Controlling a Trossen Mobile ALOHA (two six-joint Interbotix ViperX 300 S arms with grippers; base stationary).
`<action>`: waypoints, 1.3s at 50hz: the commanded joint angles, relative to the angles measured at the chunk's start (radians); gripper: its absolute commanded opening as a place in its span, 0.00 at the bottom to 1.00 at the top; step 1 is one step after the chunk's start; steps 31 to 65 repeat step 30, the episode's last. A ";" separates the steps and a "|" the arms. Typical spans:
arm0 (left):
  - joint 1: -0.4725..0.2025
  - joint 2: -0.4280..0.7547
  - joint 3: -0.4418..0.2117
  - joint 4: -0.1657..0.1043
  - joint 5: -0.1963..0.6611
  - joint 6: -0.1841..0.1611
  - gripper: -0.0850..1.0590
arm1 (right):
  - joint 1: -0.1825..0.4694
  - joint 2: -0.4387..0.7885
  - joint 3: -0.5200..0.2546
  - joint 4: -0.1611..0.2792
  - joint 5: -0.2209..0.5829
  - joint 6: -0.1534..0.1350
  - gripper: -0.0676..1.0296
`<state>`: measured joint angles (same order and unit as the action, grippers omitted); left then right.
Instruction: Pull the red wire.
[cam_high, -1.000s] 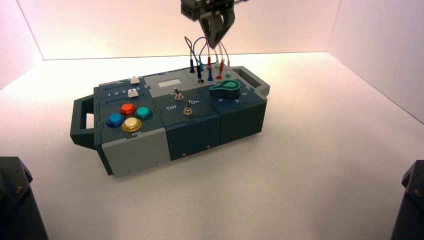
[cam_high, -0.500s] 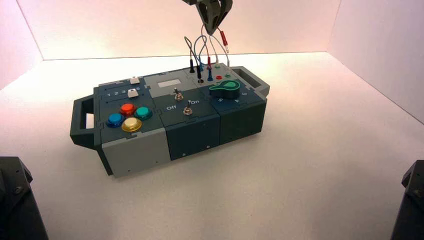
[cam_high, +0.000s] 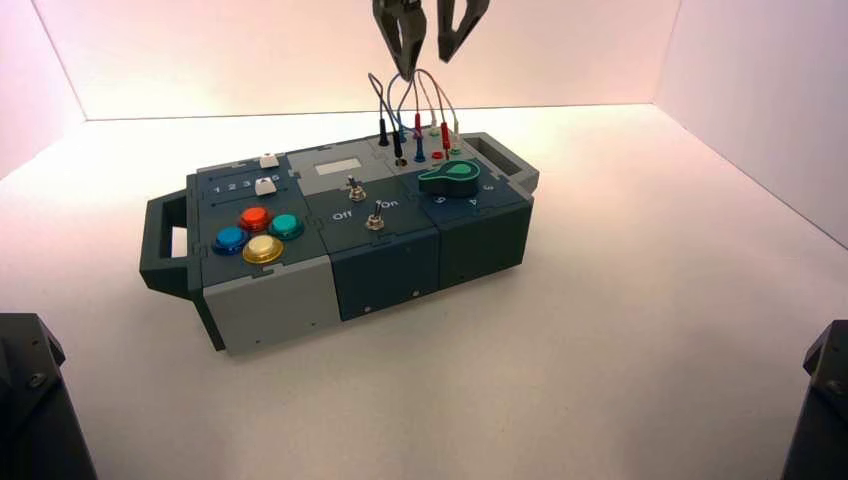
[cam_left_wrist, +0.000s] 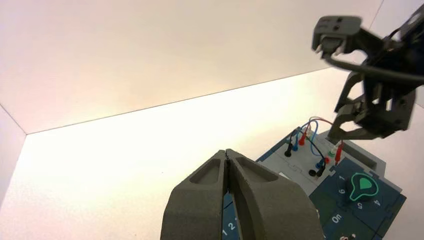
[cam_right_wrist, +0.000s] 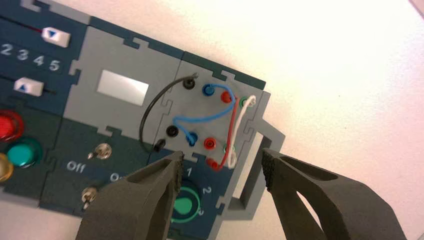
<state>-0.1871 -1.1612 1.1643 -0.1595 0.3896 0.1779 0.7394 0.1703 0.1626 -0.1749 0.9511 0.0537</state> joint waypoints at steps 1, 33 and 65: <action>0.003 0.011 -0.021 0.000 -0.008 0.000 0.05 | 0.035 -0.083 0.012 0.008 -0.006 0.002 0.79; 0.003 0.003 -0.020 0.000 -0.005 0.000 0.05 | 0.057 -0.181 0.172 0.192 0.081 0.000 0.79; 0.003 0.003 -0.020 0.000 -0.005 0.000 0.05 | 0.057 -0.181 0.172 0.192 0.081 0.000 0.79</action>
